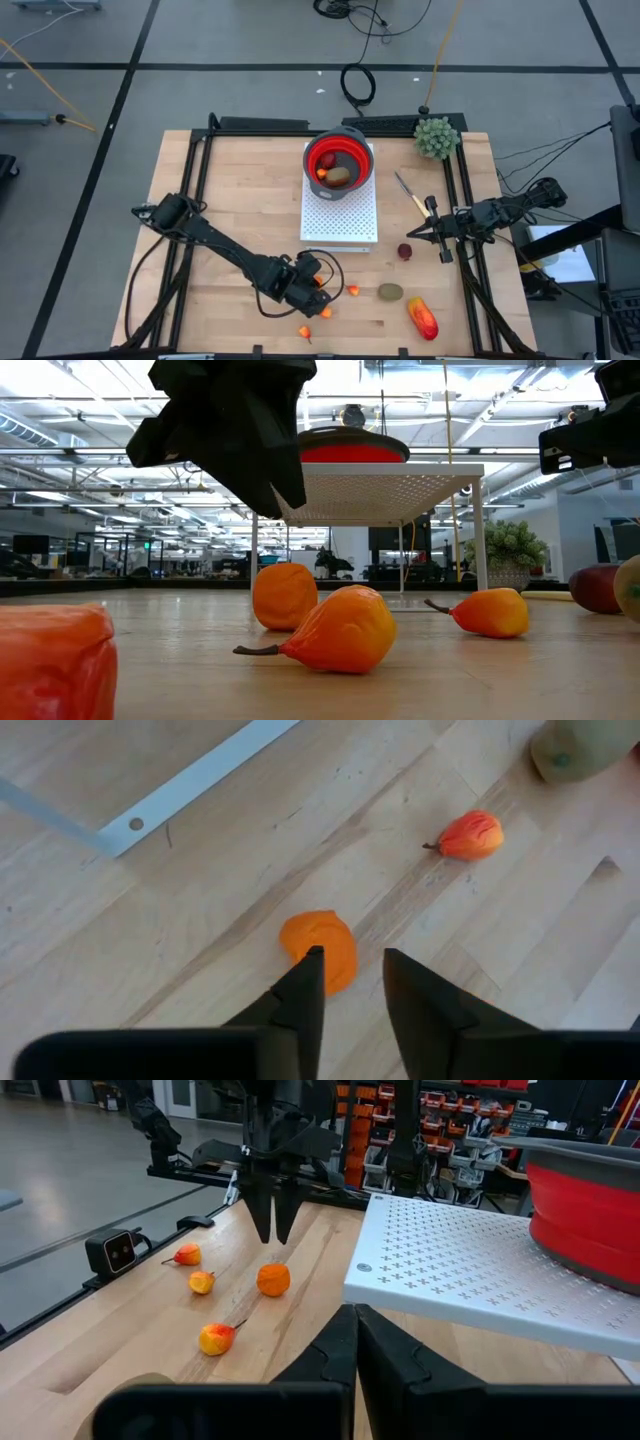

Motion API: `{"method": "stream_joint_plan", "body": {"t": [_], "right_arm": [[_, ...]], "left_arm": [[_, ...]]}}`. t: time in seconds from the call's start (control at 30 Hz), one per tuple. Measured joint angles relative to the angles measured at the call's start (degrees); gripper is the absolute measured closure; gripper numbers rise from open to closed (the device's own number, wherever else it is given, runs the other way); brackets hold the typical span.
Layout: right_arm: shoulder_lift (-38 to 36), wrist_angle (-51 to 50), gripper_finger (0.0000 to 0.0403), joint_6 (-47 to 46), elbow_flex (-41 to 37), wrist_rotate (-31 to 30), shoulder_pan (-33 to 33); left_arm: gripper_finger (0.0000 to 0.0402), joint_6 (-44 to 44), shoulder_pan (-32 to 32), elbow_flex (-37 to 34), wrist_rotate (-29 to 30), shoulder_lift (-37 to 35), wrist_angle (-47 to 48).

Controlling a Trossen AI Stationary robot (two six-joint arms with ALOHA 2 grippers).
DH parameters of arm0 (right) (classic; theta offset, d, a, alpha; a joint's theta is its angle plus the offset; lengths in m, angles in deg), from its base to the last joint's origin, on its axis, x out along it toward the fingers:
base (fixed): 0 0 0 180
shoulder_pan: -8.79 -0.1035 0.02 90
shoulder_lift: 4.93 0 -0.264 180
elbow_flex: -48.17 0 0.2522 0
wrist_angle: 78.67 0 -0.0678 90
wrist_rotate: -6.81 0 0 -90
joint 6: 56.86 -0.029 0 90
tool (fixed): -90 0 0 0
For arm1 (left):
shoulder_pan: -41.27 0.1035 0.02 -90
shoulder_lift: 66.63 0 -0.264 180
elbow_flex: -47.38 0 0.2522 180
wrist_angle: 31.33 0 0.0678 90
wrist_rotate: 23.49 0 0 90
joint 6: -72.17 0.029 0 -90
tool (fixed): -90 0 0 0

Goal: Pick & Place Fruit
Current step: Put the orange into the red strainer bowl

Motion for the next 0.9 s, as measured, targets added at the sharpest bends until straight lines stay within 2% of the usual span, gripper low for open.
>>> {"method": "stream_joint_plan", "body": {"t": [0.47, 0.63, 0.9], "right_arm": [[0.0, 0.0, 0.0403, 0.0, 0.0, 0.0, 0.0], [0.0, 0.0, 0.0403, 0.0, 0.0, 0.0, 0.0], [0.0, 0.0, 0.0403, 0.0, 0.0, 0.0, 0.0]], "left_arm": [[0.0174, -0.7, 0.0, 0.0, 0.0, 0.0, -0.1], [0.0158, -1.5, 0.0, 0.0, 0.0, 0.0, -1.5], [0.0155, -1.6, 0.0, 0.0, 0.0, 0.5, -2.7]]}}
